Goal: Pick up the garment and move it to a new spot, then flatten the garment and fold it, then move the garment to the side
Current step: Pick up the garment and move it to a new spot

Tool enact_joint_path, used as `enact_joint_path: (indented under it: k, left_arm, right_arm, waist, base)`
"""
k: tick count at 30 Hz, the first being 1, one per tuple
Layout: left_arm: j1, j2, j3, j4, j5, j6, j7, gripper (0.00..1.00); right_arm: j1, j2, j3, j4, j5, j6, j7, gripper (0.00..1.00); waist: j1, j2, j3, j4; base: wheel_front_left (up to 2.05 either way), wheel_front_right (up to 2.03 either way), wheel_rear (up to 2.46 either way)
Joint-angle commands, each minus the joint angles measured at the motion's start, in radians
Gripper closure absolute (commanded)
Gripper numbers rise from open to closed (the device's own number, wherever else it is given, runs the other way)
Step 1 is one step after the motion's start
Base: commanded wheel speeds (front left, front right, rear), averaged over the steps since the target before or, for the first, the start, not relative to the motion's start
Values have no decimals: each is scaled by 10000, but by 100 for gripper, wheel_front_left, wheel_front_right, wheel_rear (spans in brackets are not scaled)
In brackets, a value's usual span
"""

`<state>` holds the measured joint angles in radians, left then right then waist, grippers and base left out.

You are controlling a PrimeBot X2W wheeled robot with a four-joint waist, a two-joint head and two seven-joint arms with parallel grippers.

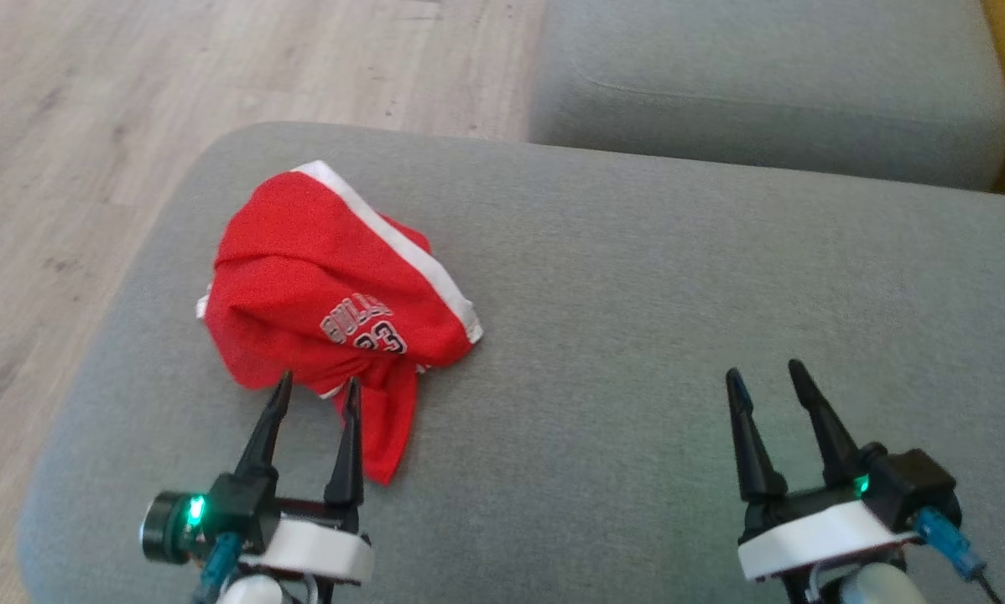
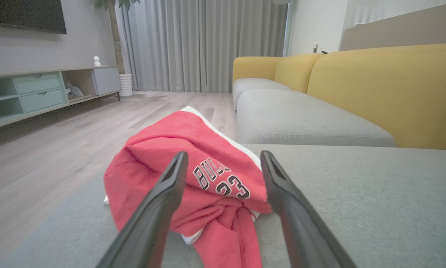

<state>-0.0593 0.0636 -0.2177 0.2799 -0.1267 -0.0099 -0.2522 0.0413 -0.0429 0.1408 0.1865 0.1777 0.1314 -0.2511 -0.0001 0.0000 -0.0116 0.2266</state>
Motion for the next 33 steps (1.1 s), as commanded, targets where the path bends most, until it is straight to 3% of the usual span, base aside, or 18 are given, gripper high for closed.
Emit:
enact_joint_path:
  k: [1, 13, 22, 29, 33]
  left_arm:
    - [-151, 0, 405, -345, 68, -11, -95, 0]
    - [168, -47, 573, -383, 236, -222, -95, 0]
    - [-98, 39, 683, -377, 425, -353, -95, 0]
    - [-2071, 1068, 304, 449, 1082, -867, -62, 0]
    - [-3881, 1832, -89, 1591, 935, -1144, 929, 0]
  right_arm:
    - [-189, -73, 279, -344, 74, -7, -107, 0]
    - [-42, -73, 775, -403, 209, -7, -107, 0]
    - [-235, -73, 919, -438, 111, -7, -107, 0]
    - [-603, -73, 774, -480, -103, -7, -107, 0]
    - [-798, -73, 730, -486, -215, -7, -107, 0]
  waist:
    - [1, 0, -86, 252]
    - [1, 0, -272, 1326]
    - [1, 0, 139, 1254]
    - [1, 0, 908, 679]
    - [1, 0, 1339, 316]
  base:
    - [0, 0, 0]
    - [0, 0, 0]
    - [0, 0, 0]
    - [0, 0, 0]
    - [0, 0, 0]
